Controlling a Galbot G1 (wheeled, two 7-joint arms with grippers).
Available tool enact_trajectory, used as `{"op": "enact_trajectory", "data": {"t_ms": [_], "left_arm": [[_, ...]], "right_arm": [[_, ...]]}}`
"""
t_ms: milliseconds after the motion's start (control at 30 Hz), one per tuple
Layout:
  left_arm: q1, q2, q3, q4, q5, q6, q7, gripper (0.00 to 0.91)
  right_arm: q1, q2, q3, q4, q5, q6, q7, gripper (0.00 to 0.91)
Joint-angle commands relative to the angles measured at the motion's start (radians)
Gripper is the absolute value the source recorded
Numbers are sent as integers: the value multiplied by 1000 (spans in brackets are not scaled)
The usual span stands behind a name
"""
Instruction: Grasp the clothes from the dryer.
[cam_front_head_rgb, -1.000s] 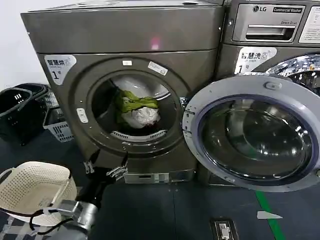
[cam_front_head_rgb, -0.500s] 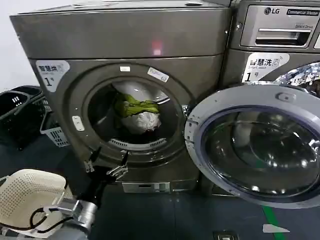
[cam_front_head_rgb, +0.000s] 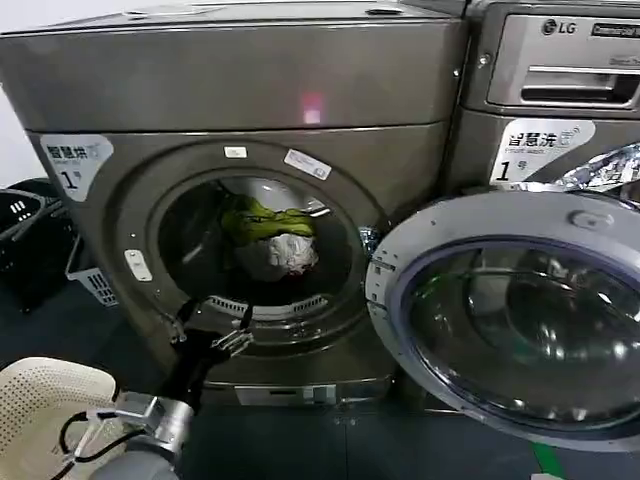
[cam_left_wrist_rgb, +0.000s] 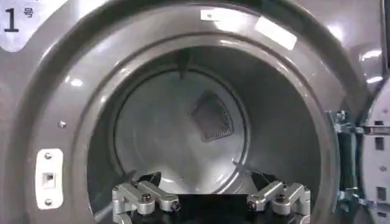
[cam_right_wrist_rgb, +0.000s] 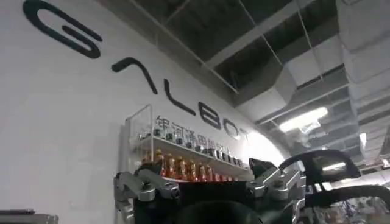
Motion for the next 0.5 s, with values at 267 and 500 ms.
{"op": "enact_trajectory", "data": {"t_ms": [267, 500], "left_arm": [[-2, -5, 0, 7, 3, 1, -1, 907], [8, -1, -5, -4, 2, 0, -5, 907]], "right_arm": [[1, 0, -2, 3, -3, -4, 0, 907], [1, 6, -9, 19, -5, -11, 0, 907]]}}
